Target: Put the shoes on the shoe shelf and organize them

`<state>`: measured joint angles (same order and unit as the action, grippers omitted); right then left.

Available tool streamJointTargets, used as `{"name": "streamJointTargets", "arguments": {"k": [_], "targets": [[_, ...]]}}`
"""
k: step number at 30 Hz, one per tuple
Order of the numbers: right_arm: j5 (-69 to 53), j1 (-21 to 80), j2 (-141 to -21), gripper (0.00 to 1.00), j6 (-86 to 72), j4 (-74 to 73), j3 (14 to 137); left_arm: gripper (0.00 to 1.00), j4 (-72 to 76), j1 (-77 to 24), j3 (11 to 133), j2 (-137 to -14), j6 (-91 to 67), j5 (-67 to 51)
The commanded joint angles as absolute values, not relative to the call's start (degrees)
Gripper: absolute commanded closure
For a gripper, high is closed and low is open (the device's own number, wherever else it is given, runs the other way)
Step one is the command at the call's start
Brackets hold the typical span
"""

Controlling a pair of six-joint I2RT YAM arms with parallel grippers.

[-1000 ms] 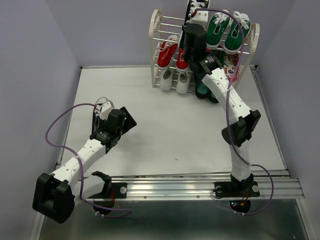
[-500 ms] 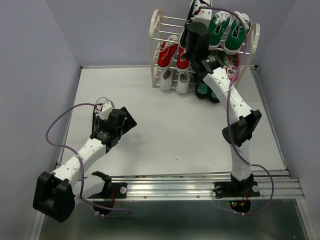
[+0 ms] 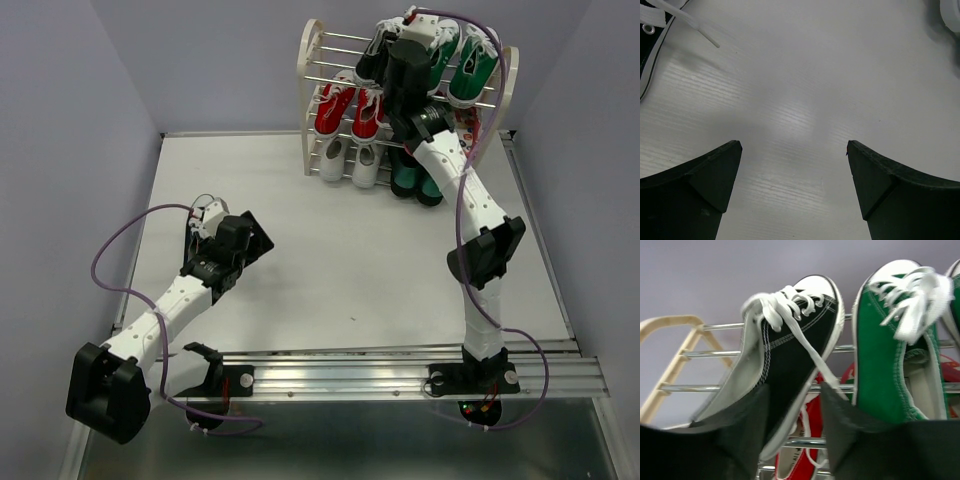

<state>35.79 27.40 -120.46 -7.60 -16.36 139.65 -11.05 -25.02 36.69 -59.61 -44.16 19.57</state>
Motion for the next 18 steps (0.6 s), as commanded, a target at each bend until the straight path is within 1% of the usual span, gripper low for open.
{"name": "streamJointTargets", "arguments": {"k": [1, 2, 5, 6, 14, 18], "targets": [[32.26, 27.6, -120.15, 0.44, -7.65, -15.38, 139.22, 0.01, -11.69, -24.7, 39.46, -59.33, -44.03, 20.92], [31.56, 27.6, -119.97, 0.32, -7.56, -15.38, 139.22, 0.01, -11.86, -24.61, 39.64, -59.33, -44.03, 20.83], [31.2, 27.6, -119.62, 0.13, -7.03, -15.38, 139.13, 0.01, -12.04, -24.7, 39.55, -58.98, -44.21, 20.92], [30.94, 27.6, -119.18, 0.0, -6.86, -15.38, 139.22, 0.01, -12.22, -24.7, 39.55, -58.89, -44.21, 20.92], [26.29, 27.6, -114.79, 0.0, -7.03, -14.42, 135.89, 0.01, -11.95, -24.7, 39.64, -57.92, -43.95, 20.66], [20.4, 27.6, -112.33, 0.0, -5.81, -12.13, 131.76, 0.01, -11.78, -24.7, 39.55, -57.83, -43.68, 20.39]]}}
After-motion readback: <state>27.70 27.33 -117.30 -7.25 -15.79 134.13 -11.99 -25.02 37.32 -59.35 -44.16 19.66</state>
